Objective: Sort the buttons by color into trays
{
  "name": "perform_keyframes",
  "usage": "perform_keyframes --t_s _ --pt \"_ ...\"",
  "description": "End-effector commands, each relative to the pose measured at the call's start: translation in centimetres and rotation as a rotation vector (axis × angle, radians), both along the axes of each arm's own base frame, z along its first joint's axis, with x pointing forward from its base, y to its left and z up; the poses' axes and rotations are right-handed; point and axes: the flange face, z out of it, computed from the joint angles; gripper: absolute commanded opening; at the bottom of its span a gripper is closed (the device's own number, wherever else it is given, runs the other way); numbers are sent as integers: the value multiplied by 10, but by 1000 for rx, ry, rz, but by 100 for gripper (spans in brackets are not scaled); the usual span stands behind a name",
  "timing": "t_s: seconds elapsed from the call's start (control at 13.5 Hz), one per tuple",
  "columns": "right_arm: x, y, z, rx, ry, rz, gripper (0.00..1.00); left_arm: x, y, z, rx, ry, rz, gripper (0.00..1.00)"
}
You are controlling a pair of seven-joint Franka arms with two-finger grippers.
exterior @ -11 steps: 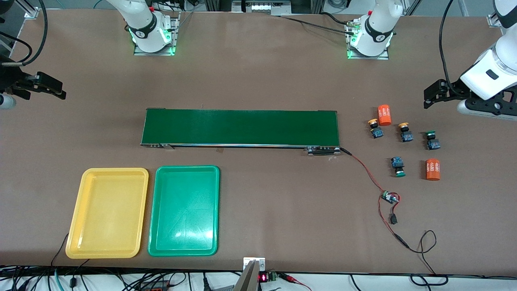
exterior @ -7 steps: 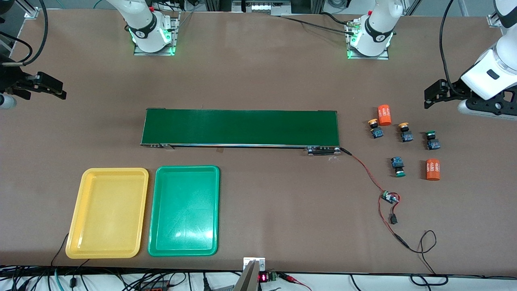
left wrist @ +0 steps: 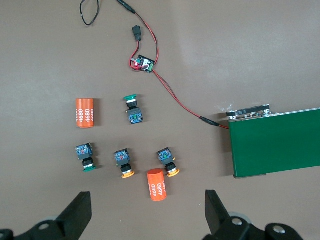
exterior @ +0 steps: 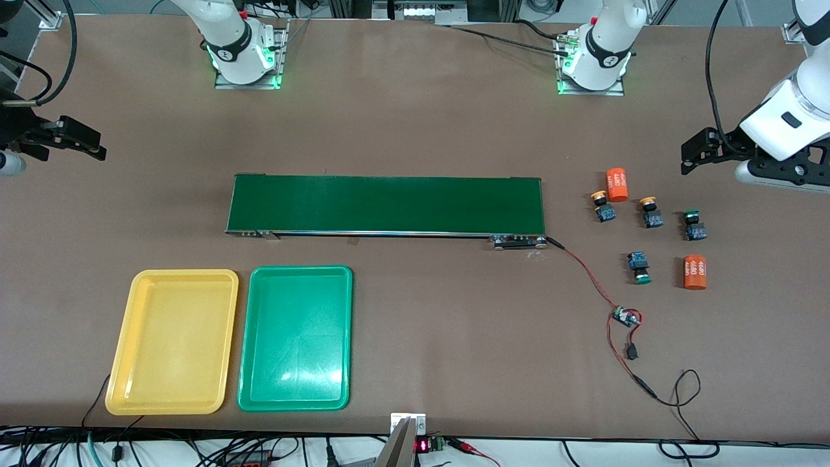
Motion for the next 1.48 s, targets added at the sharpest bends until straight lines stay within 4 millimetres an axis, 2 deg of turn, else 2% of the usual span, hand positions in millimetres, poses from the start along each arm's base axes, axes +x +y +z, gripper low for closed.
perform_keyframes --t_s 0.0,0.44,0.59,0.67,0.74,0.81,1.04,1.41 --pt "-4 0 1 4 -12 -11 100 2 4 6 15 0 -6 100" --pt "-3 -2 1 3 -15 -14 100 9 6 -8 9 24 2 100" --pt "-2 -2 1 3 -18 -14 100 17 11 -25 8 53 14 100" --pt "-2 -2 1 3 -18 -14 100 24 12 -40 12 75 13 100" --pt "-3 -2 0 3 -17 -14 100 33 19 -43 17 77 14 100" --pt "-2 -2 1 3 -18 -14 100 43 37 -60 22 103 40 100" --pt "-3 -2 0 3 -17 -14 100 62 75 -112 54 154 79 100" --pt "-2 -2 -1 3 -15 -14 100 89 121 -218 54 148 101 100"
